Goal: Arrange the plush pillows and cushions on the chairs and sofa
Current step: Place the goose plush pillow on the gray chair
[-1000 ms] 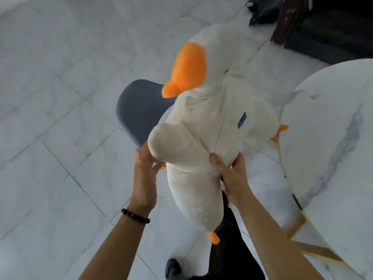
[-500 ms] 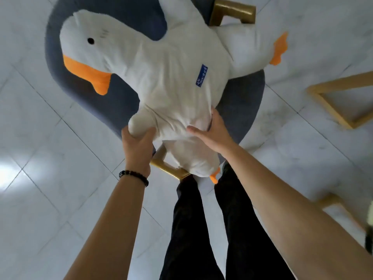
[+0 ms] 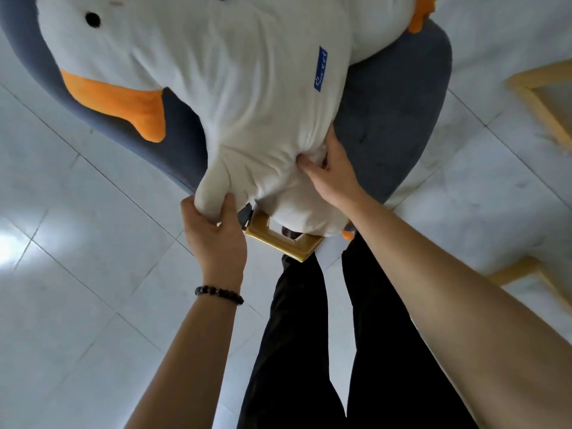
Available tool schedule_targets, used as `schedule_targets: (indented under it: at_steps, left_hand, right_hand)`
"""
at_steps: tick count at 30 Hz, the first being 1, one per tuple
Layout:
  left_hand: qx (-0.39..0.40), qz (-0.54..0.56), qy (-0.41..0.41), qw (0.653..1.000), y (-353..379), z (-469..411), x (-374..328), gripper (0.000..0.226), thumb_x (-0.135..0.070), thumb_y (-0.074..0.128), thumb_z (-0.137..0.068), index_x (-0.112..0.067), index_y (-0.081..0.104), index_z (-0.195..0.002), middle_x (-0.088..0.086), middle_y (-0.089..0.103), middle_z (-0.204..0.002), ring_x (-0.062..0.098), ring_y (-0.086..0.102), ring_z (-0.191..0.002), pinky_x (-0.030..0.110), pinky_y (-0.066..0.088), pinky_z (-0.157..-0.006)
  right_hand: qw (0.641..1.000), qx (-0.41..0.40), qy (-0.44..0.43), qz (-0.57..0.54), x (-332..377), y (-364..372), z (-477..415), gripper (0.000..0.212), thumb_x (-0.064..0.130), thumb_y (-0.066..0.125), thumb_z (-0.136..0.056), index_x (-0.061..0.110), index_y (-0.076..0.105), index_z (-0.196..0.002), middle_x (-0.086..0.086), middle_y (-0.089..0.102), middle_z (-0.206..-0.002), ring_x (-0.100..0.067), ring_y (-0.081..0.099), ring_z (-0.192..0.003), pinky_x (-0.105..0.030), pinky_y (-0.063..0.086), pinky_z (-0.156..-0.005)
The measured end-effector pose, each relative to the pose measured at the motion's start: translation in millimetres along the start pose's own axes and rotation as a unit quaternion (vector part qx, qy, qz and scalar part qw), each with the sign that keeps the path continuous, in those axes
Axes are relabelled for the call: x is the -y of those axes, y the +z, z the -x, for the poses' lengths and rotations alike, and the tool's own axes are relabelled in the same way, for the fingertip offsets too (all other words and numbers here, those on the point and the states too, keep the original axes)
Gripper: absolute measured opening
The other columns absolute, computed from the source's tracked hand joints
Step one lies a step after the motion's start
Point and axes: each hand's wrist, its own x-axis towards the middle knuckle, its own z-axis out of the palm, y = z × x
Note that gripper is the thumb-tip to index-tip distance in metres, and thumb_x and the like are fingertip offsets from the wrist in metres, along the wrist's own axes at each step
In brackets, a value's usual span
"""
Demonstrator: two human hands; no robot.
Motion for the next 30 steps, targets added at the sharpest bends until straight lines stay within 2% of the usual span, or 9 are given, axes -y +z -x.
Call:
schedule_targets:
  at_steps: [5, 8, 12, 14, 17, 21, 25, 28, 30]
  left_hand:
    - [0.053, 0.003, -0.032, 0.998, 4, -38, -13, 0.036, -0.020, 0.068, -0.088, -0.018, 0.049, -0.118, -0.008, 0.061, -0.110, 0.015, 0.062, -0.105, 0.046, 0.055, -0.095]
    - [0.027, -0.088, 0.088, 0.992, 11, -21, -35, 0.070, -0.021, 0.067, -0.087, -0.013, 0.033, -0.148, 0.011, 0.036, -0.151, 0.028, 0.038, -0.138, 0.039, 0.034, -0.115]
    - [0.099, -0.294, 0.261, 0.914, 46, 0, -53, 0.077, -0.031, 0.058, -0.093, -0.019, 0.020, -0.158, 0.021, -0.003, -0.167, 0.042, -0.008, -0.153, 0.073, 0.005, -0.115]
    - [0.089, -0.385, 0.297, 0.869, 59, -13, -56, 0.072, -0.037, 0.049, -0.098, -0.020, 0.016, -0.160, 0.024, -0.004, -0.167, 0.043, -0.007, -0.154, 0.082, 0.001, -0.108]
    - [-0.005, -0.467, 0.405, 0.786, 65, -44, -72, 0.062, -0.040, 0.040, -0.103, -0.019, 0.025, -0.159, 0.030, 0.019, -0.162, 0.046, 0.016, -0.152, 0.077, 0.007, -0.111]
    - [0.036, -0.528, 0.464, 0.711, 58, -104, -90, 0.062, -0.055, 0.020, -0.105, -0.027, 0.018, -0.160, 0.025, 0.010, -0.166, 0.044, 0.008, -0.154, 0.069, 0.003, -0.118]
    - [0.047, -0.535, 0.454, 0.711, 58, -126, -87, 0.065, -0.059, 0.014, -0.104, -0.027, 0.012, -0.161, 0.023, 0.005, -0.167, 0.042, 0.003, -0.155, 0.062, -0.002, -0.120]
    - [0.026, -0.518, 0.456, 0.723, 66, -113, -85, 0.062, -0.056, 0.015, -0.106, -0.026, 0.017, -0.160, 0.023, 0.009, -0.167, 0.042, 0.006, -0.155, 0.062, -0.001, -0.120]
    - [0.013, -0.513, 0.456, 0.727, 67, -113, -82, 0.061, -0.056, 0.015, -0.106, -0.027, 0.018, -0.160, 0.023, 0.011, -0.166, 0.041, 0.008, -0.155, 0.062, -0.001, -0.120]
  right_hand:
    - [0.999, 0.012, -0.003, 0.035, 2, -2, -22, 0.110, 0.063, 0.073, -0.074, 0.034, 0.012, -0.160, -0.005, 0.039, -0.156, -0.026, 0.038, -0.144, -0.051, 0.038, -0.116]
    - [1.000, 0.010, 0.021, -0.003, -5, -10, -8, 0.111, 0.064, 0.077, -0.073, 0.041, 0.010, -0.158, 0.004, 0.030, -0.161, -0.019, 0.034, -0.147, -0.048, 0.035, -0.119]
    - [0.995, -0.051, -0.040, 0.071, 3, -18, 0, 0.085, 0.038, 0.056, -0.100, 0.022, 0.000, -0.162, -0.011, 0.011, -0.167, -0.025, 0.022, -0.150, -0.027, 0.024, -0.113]
    - [0.981, -0.098, -0.110, 0.123, 18, -17, -4, 0.073, 0.036, 0.044, -0.106, 0.015, 0.002, -0.162, -0.018, 0.007, -0.167, -0.030, 0.021, -0.152, -0.028, 0.028, -0.112]
    - [0.955, -0.077, -0.215, 0.189, 19, -12, -21, 0.067, 0.032, 0.038, -0.107, 0.005, 0.008, -0.160, -0.026, 0.004, -0.166, -0.039, 0.016, -0.154, -0.043, 0.031, -0.121]
    - [0.953, -0.007, -0.190, 0.236, 4, -19, -36, 0.068, 0.047, 0.031, -0.107, 0.020, 0.002, -0.162, -0.011, -0.006, -0.170, -0.030, 0.012, -0.156, -0.042, 0.022, -0.125]
    - [0.956, 0.009, -0.171, 0.238, 7, -28, -43, 0.067, 0.047, 0.036, -0.105, 0.024, 0.008, -0.162, -0.008, 0.001, -0.170, -0.027, 0.010, -0.155, -0.042, 0.015, -0.126]
    - [0.940, -0.120, -0.213, 0.237, 19, -29, -53, 0.056, 0.038, 0.041, -0.104, 0.009, 0.036, -0.153, -0.023, 0.029, -0.161, -0.038, 0.027, -0.149, -0.050, 0.027, -0.121]
    - [0.903, -0.190, -0.241, 0.302, 34, -35, -73, 0.060, 0.043, 0.037, -0.106, 0.007, 0.035, -0.154, -0.026, 0.027, -0.161, -0.042, 0.024, -0.151, -0.050, 0.025, -0.122]
